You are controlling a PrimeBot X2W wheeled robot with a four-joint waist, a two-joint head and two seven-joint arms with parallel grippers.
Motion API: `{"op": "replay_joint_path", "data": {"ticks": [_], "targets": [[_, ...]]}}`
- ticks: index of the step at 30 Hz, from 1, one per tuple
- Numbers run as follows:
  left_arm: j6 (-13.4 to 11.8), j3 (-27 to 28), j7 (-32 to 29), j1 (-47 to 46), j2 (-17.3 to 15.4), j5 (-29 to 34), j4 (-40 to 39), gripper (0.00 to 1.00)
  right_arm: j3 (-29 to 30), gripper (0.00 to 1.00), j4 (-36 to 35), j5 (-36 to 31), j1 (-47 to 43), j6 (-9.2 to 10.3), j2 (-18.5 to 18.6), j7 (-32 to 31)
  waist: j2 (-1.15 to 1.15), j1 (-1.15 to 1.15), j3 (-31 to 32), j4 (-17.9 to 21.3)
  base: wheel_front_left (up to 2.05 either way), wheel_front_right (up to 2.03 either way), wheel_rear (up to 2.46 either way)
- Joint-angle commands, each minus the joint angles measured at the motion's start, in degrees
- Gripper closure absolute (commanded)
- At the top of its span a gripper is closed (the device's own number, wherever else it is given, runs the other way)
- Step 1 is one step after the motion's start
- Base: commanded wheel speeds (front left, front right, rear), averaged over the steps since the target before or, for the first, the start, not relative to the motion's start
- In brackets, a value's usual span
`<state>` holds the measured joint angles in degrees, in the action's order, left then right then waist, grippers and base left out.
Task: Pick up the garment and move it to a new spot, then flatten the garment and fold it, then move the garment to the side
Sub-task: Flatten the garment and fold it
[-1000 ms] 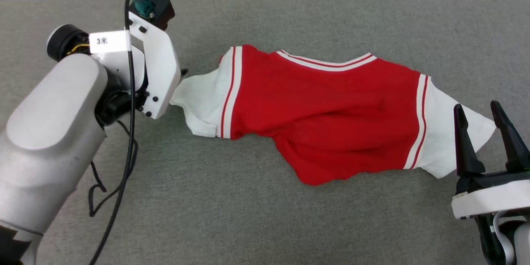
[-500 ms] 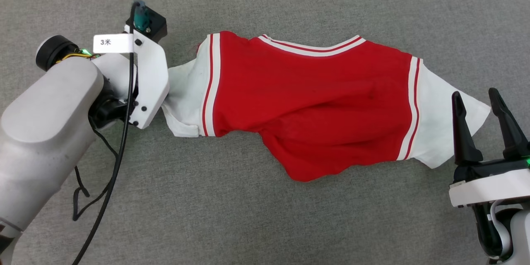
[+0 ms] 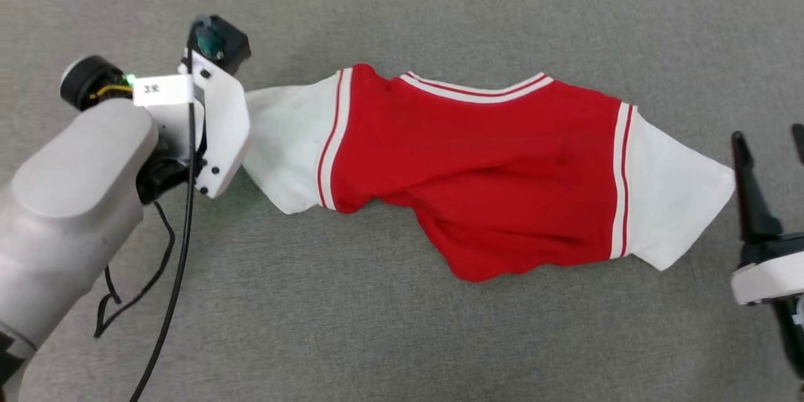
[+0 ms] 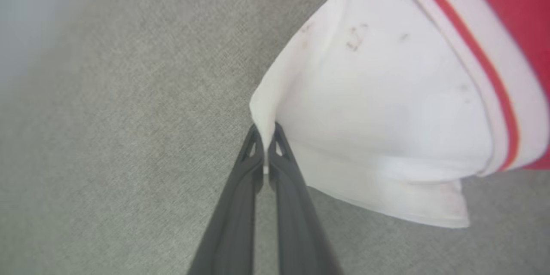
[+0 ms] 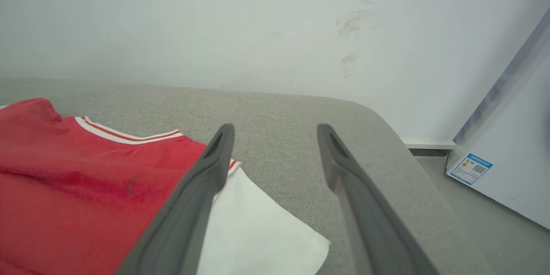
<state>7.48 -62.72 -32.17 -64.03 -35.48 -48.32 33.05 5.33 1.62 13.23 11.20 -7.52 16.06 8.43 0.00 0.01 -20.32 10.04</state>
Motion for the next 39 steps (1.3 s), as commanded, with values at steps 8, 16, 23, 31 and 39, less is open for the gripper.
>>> {"op": "replay_joint_path", "data": {"ticks": [8, 16, 23, 31, 39], "targets": [[-0.4, 2.6, 10.7, -0.4, -0.9, 1.3, 1.8, 1.00, 0.1, 0.00, -3.1, 2.9, 1.0, 0.07, 9.0, -10.3, 0.00, -0.01, 4.1, -3.9, 0.00, 0.00, 0.00], [-1.6, 3.4, 14.6, 0.0, -2.5, 1.9, -0.8, 1.00, -5.6, 0.00, -2.6, 13.2, 4.1, 0.07, 21.9, -30.1, 0.00, -0.01, 4.4, -6.5, 0.00, 0.00, 0.00], [-2.8, 3.2, 15.9, -1.5, -2.1, 3.3, -3.9, 1.00, -12.2, 0.00, 0.4, 23.5, 10.4, 0.07, 28.8, -48.3, 0.00, -0.01, 2.3, -8.9, 0.00, 0.00, 0.00], [-3.3, 3.0, 16.7, -4.2, -1.3, 4.8, -6.6, 1.00, -21.0, 0.00, 8.6, 24.4, 19.4, 0.06, 29.0, -57.2, 0.00, -0.01, -2.8, -11.9, 0.00, 0.00, 0.00], [-3.5, 2.8, 17.3, -5.3, -1.0, 5.4, -8.2, 1.00, -29.9, 0.00, 20.1, 24.4, 19.3, 0.05, 25.1, -56.3, 0.00, -0.01, -5.6, -13.1, 0.00, 0.00, 0.00]]}}
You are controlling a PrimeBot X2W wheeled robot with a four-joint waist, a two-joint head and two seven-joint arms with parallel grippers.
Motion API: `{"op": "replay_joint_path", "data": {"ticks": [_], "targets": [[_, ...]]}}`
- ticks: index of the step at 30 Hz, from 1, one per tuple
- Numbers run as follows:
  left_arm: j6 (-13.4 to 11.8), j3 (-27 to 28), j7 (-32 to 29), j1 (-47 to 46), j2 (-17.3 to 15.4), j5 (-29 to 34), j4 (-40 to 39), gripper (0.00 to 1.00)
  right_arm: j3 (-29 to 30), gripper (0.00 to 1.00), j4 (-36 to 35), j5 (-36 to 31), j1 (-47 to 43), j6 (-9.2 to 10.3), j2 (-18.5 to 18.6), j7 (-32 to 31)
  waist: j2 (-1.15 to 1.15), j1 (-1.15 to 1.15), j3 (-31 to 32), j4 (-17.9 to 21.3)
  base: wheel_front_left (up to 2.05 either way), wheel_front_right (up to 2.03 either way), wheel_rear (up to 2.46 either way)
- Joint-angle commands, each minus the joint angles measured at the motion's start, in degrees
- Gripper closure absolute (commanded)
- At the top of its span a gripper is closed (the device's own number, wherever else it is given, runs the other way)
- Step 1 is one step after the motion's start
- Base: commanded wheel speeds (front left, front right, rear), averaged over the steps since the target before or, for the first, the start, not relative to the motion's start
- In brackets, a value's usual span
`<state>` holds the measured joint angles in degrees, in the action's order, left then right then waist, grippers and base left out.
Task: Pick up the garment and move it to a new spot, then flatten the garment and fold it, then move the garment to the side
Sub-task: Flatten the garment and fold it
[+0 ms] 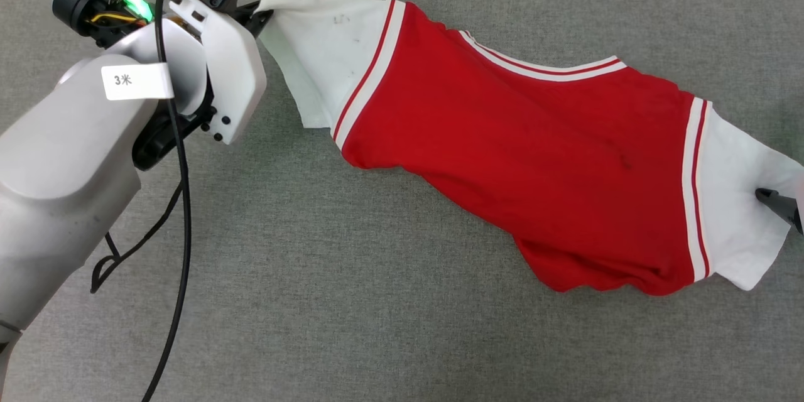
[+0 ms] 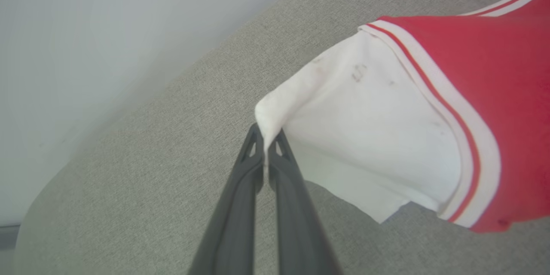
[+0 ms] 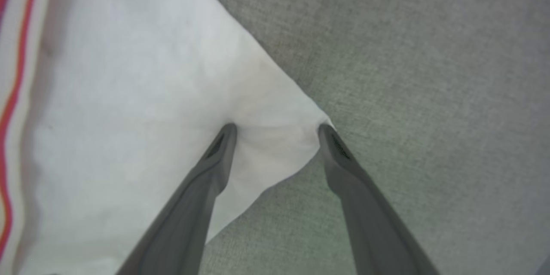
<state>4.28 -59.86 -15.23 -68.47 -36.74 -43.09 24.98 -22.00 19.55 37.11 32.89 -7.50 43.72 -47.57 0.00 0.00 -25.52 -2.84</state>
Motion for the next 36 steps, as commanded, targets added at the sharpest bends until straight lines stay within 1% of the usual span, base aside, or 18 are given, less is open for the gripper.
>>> {"op": "replay_joint_path", "data": {"ticks": [1, 4, 7, 8, 9, 17, 21, 26, 30, 33, 36], "targets": [[-0.3, -0.1, 0.3, -1.0, 0.3, 0.2, -0.3, 1.00, -3.7, 0.00, 3.2, 0.9, -2.6, 0.02, -3.3, 0.0, 0.00, 0.00, -0.5, -0.3, 0.00, 0.00, 0.00], [-0.2, -0.2, 0.5, -1.1, 0.2, 0.3, -0.5, 1.00, -6.7, 0.00, 5.5, 2.7, -2.9, -0.07, -4.9, 0.8, 0.00, 0.00, -0.8, -0.2, 0.00, 0.00, 0.00], [-0.1, -0.3, 0.4, -0.9, 0.0, 0.1, -0.3, 1.00, -9.1, 0.00, 6.5, 4.1, -2.0, -0.11, -5.3, 2.4, 0.00, 0.00, -0.5, 0.2, 0.00, 0.00, 0.00], [0.0, -0.4, 0.5, -0.7, -0.1, 0.1, -0.2, 1.00, -9.7, 0.58, 6.7, 4.5, -1.4, -0.13, -5.2, 3.0, 0.00, 0.00, -0.2, 0.4, 0.00, 0.00, 0.00], [0.1, -0.5, 0.6, -0.5, -0.1, 0.1, -0.1, 1.00, -10.2, 1.00, 6.6, 5.0, -0.8, -0.14, -5.0, 4.0, 0.00, 0.00, 0.1, 0.6, 0.00, 0.00, 0.00], [0.5, -0.8, 3.1, 1.9, 0.2, -0.6, 1.5, 1.00, -11.1, 1.00, 7.8, 7.7, 4.4, -0.06, -2.8, 13.1, 0.00, 0.00, 5.4, 1.8, 0.00, 0.00, 0.00], [0.5, -0.7, 5.2, 2.9, -0.1, -0.7, 1.6, 1.00, -10.7, 1.00, 7.3, 8.5, 6.2, 0.05, -0.6, 18.2, 0.00, 0.00, 9.2, 2.1, 0.00, 0.00, 0.00], [-0.4, 0.1, 8.3, 3.7, -1.2, -0.5, 0.5, 1.00, -10.4, 1.00, 4.3, 8.8, 6.3, 0.05, 0.9, 24.1, 0.00, 0.00, 13.8, 2.5, 0.00, 0.00, 0.00], [-1.0, 1.0, 10.4, 3.5, -2.4, -0.1, -1.8, 1.00, -8.2, 1.00, 2.6, 7.5, 6.7, 0.05, 1.3, 30.5, 0.00, 0.00, 17.0, 2.6, 0.00, 0.00, 0.00], [-1.5, 1.3, 11.3, 3.0, -3.0, 0.3, -3.1, 1.00, -7.3, 1.00, 1.7, 6.8, 6.7, 0.04, 1.4, 32.4, 0.00, 0.00, 18.5, 2.6, 0.00, 0.00, 0.00], [-2.5, 2.3, 12.9, 2.2, -3.8, 0.9, -5.7, 1.00, -5.4, 1.00, 0.3, 5.7, 7.3, 0.05, 0.9, 34.9, 0.00, 0.00, 20.6, 2.6, 0.00, 0.00, 0.00]]}}
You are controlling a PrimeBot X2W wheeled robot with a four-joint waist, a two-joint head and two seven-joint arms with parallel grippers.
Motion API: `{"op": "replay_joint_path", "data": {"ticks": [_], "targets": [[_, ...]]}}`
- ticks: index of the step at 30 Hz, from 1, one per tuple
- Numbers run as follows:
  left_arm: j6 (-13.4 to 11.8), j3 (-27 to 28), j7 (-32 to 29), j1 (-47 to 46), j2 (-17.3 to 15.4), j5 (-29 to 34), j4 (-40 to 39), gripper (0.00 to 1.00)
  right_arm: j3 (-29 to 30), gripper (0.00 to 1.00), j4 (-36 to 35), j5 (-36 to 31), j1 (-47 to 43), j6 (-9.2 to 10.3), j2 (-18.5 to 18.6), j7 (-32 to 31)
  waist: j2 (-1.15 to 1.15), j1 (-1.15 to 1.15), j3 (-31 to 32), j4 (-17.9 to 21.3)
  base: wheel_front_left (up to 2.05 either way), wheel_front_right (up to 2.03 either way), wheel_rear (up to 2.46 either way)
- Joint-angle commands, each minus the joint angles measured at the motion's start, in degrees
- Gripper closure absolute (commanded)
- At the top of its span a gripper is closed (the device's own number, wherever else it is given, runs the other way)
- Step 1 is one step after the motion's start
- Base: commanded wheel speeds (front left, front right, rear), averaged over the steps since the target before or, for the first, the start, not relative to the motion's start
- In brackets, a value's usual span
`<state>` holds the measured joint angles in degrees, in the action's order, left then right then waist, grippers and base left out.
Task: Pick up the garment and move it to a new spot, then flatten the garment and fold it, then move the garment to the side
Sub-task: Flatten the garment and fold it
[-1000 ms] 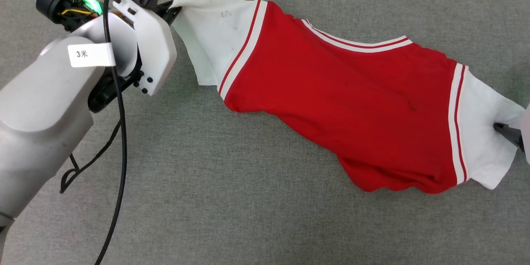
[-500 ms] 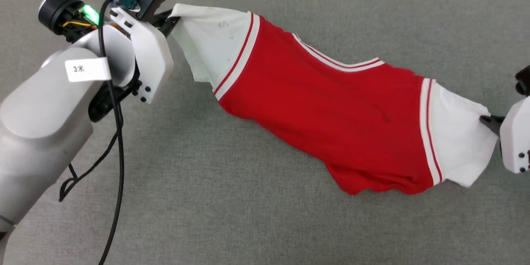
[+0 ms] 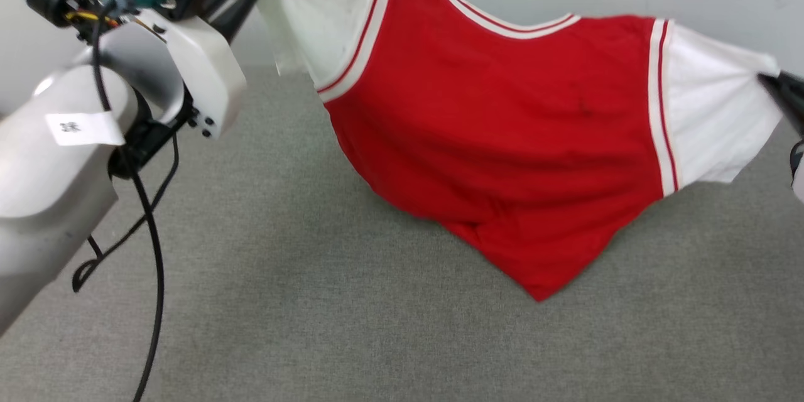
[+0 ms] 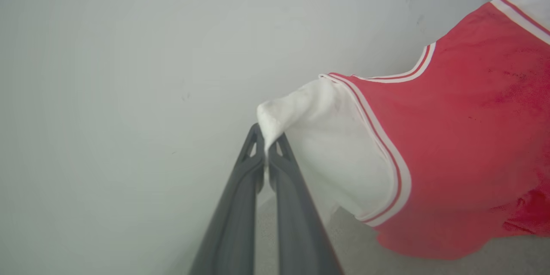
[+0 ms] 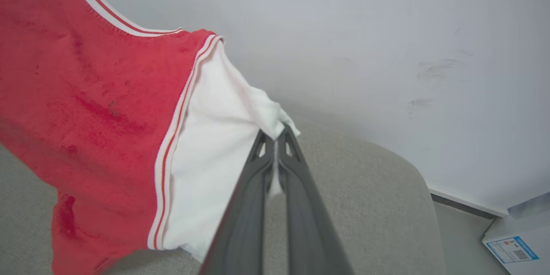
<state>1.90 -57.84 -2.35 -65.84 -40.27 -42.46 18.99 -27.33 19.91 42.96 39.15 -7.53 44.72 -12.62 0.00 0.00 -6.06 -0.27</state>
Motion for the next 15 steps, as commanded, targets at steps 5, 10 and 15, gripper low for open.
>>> {"op": "replay_joint_path", "data": {"ticks": [5, 10, 15], "targets": [[-2.1, 2.2, 2.0, -2.1, -2.2, 1.1, -4.5, 1.00, 3.7, 1.00, -3.2, -1.8, 1.4, 0.08, -1.1, 2.2, 0.00, 0.00, 3.7, 0.0, 0.00, 0.00, 0.00], [-3.5, 3.8, 2.4, -4.1, -3.9, 1.9, -9.4, 1.00, 8.6, 1.00, -7.4, -3.9, 2.4, 0.08, -2.1, 2.9, 0.00, 0.00, 4.6, -0.4, 0.00, 0.00, 0.00], [-4.8, 5.4, 2.3, -6.1, -5.0, 2.1, -12.8, 1.00, 13.3, 1.00, -10.9, -6.6, 4.1, 0.08, -3.8, 2.7, 0.00, 0.00, 5.1, -0.8, 0.00, 0.00, 0.00]]}}
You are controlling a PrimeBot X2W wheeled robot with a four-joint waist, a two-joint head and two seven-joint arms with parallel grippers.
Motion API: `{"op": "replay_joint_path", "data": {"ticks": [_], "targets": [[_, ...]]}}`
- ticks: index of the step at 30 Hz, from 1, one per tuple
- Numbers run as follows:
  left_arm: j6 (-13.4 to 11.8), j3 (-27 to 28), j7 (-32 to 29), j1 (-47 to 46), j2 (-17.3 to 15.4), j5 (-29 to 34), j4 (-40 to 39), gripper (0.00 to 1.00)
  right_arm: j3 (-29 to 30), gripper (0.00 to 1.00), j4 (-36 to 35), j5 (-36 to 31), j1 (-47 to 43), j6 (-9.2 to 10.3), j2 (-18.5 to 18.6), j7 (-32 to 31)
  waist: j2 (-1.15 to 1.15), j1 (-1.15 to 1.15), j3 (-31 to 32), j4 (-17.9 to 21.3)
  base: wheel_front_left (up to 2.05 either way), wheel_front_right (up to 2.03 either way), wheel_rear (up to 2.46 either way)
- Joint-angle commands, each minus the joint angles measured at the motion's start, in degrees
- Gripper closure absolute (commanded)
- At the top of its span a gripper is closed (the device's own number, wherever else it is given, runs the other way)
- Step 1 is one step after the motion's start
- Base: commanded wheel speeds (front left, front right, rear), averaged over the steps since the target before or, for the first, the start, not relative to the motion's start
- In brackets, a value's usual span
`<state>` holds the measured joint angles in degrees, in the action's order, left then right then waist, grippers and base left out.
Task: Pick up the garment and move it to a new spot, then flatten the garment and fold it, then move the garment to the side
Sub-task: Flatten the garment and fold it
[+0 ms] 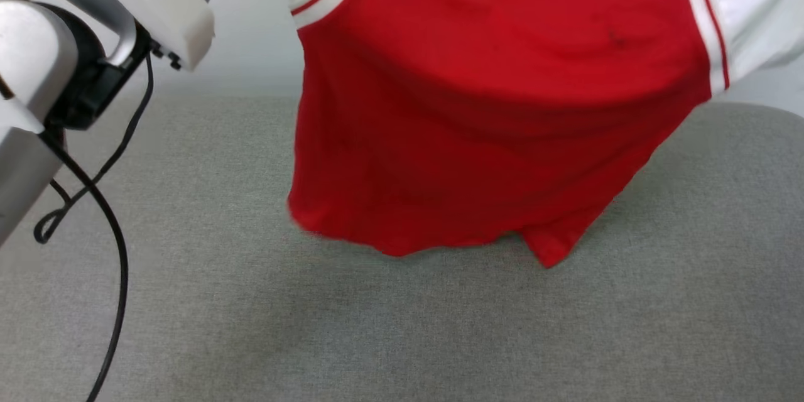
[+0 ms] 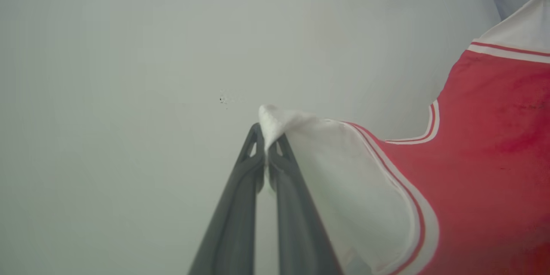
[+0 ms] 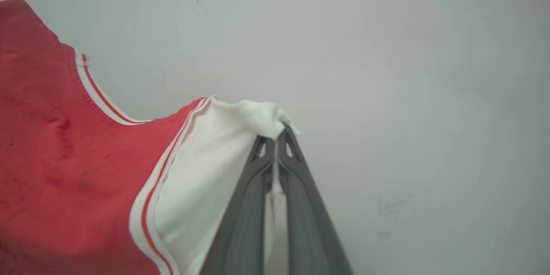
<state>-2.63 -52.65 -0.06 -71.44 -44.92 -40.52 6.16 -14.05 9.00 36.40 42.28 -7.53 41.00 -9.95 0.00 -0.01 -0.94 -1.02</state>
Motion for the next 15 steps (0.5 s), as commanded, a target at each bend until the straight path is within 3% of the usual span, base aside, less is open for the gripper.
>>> {"op": "replay_joint_path", "data": {"ticks": [1, 8, 15], "targets": [[-0.6, 0.7, 0.2, -0.9, -0.5, 0.1, -0.3, 1.00, 0.8, 1.00, -0.6, -0.5, 1.2, 0.08, -0.5, -0.3, 0.00, 0.01, 0.1, -0.1, 0.00, 0.00, 0.00], [-0.6, 1.9, -0.6, -3.8, -0.7, 0.1, -1.4, 1.00, 5.4, 1.00, -3.7, -4.0, 3.7, 0.08, -2.6, -1.0, 0.00, 0.01, -0.4, -0.6, 0.00, 0.00, 0.00], [0.0, 2.6, -0.5, -6.6, 0.4, -0.1, 0.6, 1.00, 5.0, 1.00, -3.6, -5.6, 8.0, 0.07, -2.9, -2.3, 0.00, 0.01, -3.9, -1.0, 0.00, 0.00, 0.00]]}}
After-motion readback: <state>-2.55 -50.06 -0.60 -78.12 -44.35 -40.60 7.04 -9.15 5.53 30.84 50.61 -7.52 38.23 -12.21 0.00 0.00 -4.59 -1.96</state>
